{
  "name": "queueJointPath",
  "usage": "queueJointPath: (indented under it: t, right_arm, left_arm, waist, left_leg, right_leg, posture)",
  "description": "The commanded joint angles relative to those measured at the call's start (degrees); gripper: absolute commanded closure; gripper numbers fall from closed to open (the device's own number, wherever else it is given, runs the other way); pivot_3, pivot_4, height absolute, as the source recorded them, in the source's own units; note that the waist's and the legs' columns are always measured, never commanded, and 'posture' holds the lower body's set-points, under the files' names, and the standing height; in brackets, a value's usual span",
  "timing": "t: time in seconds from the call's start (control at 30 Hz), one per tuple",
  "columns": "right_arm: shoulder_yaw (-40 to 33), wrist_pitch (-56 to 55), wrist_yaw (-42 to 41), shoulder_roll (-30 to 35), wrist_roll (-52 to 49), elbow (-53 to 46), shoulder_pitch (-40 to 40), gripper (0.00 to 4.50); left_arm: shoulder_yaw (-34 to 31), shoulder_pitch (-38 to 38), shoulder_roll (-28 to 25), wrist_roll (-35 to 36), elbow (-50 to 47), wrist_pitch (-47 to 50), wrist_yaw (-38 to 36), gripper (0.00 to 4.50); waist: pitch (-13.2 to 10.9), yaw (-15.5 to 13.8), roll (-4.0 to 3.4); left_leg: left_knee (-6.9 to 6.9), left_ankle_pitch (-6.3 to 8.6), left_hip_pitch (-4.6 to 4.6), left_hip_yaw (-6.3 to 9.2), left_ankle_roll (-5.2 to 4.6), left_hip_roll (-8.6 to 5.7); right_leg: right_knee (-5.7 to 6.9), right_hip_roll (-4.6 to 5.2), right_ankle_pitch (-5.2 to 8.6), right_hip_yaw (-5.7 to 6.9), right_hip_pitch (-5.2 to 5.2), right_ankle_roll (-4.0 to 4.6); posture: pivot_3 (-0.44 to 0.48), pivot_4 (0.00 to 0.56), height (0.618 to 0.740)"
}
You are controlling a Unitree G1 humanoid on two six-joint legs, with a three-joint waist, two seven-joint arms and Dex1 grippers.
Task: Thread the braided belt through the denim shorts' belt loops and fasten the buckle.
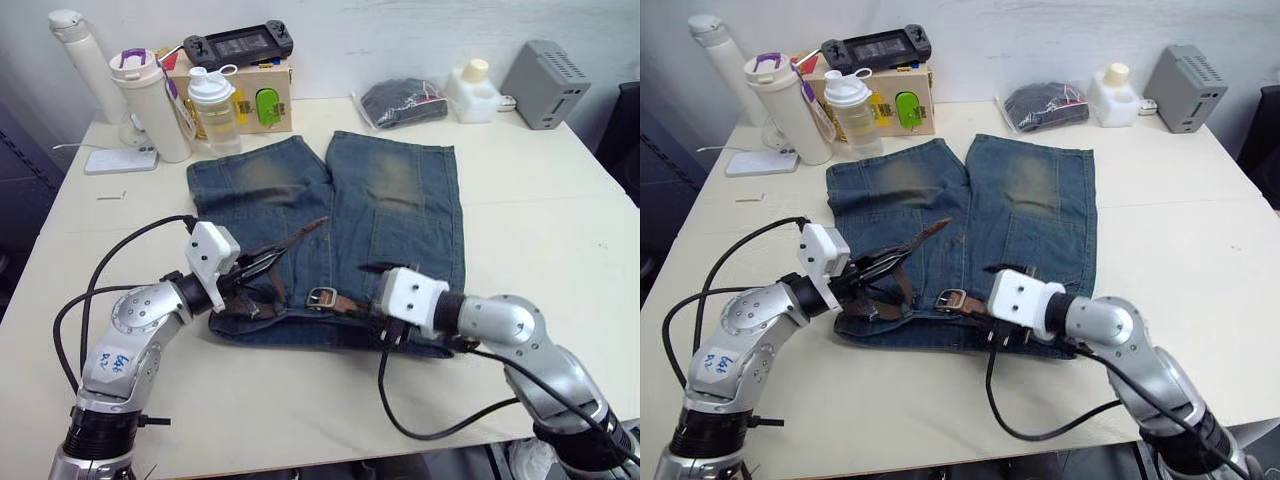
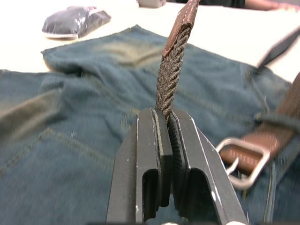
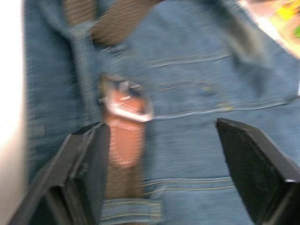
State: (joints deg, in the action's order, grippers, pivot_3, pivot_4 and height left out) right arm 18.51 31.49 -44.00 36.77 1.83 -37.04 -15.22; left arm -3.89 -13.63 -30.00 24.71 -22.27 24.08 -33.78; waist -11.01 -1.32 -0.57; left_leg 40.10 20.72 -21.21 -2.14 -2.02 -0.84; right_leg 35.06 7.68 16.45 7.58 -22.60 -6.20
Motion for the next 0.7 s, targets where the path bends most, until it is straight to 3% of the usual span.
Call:
queueJointPath:
  t: [0.03,0.4,0.5,0.57,0.7]
  right_arm:
    - [3.1,0.1,2.1,-1.2,2.9,-0.9,0.0,0.66]
    - [5.7,2.6,5.8,-4.3,7.9,4.9,-0.9,0.66]
    - [4.9,3.7,5.5,-4.7,7.3,4.3,-1.0,1.4]
    - [4.5,4.4,5.3,-4.8,7.1,3.9,-1.0,2.52]
    - [3.1,6.8,5.2,-6.3,5.3,2.9,-1.5,4.35]
  left_arm:
    - [-1.4,-1.1,0.0,1.2,-2.7,0.5,0.5,4.5]
    - [-2.0,-0.8,-0.5,1.3,-3.1,1.2,0.2,4.5]
    - [-1.6,0.3,-1.2,0.6,-3.1,0.7,-0.6,4.5]
    - [-1.6,0.7,-1.4,0.5,-3.0,0.6,-0.9,4.5]
    - [-0.2,1.9,-3.5,-2.2,-2.8,-2.0,-3.2,4.5]
  waist:
    - [0.0,0.0,0.0]
    - [0.0,0.0,0.01]
    - [0.0,0.0,0.01]
    - [0.0,0.0,0.01]
    - [0.0,0.0,0.01]
  left_leg:
    - [-0.01,0.0,0.0,-0.01,0.0,0.0]
    - [0.05,0.0,0.0,0.0,0.0,-0.02]
    - [0.05,0.0,0.01,0.0,0.0,-0.01]
    - [0.04,0.0,0.0,0.0,0.0,-0.01]
    - [0.04,0.0,-0.01,0.0,0.0,-0.02]
  right_leg:
    - [-0.01,-0.03,0.0,0.01,-0.01,0.0]
    - [0.01,-0.06,0.0,0.02,0.02,0.0]
    - [0.01,-0.06,0.0,0.01,0.02,0.0]
    - [0.0,-0.06,0.0,0.01,0.02,0.0]
    - [0.01,-0.05,0.0,0.01,0.01,0.0]
  posture:
    - [0.0,0.15,0.69]
    - [0.0,0.15,0.69]
    - [0.0,0.15,0.69]
    - [0.0,0.15,0.69]
    - [0.0,0.15,0.69]
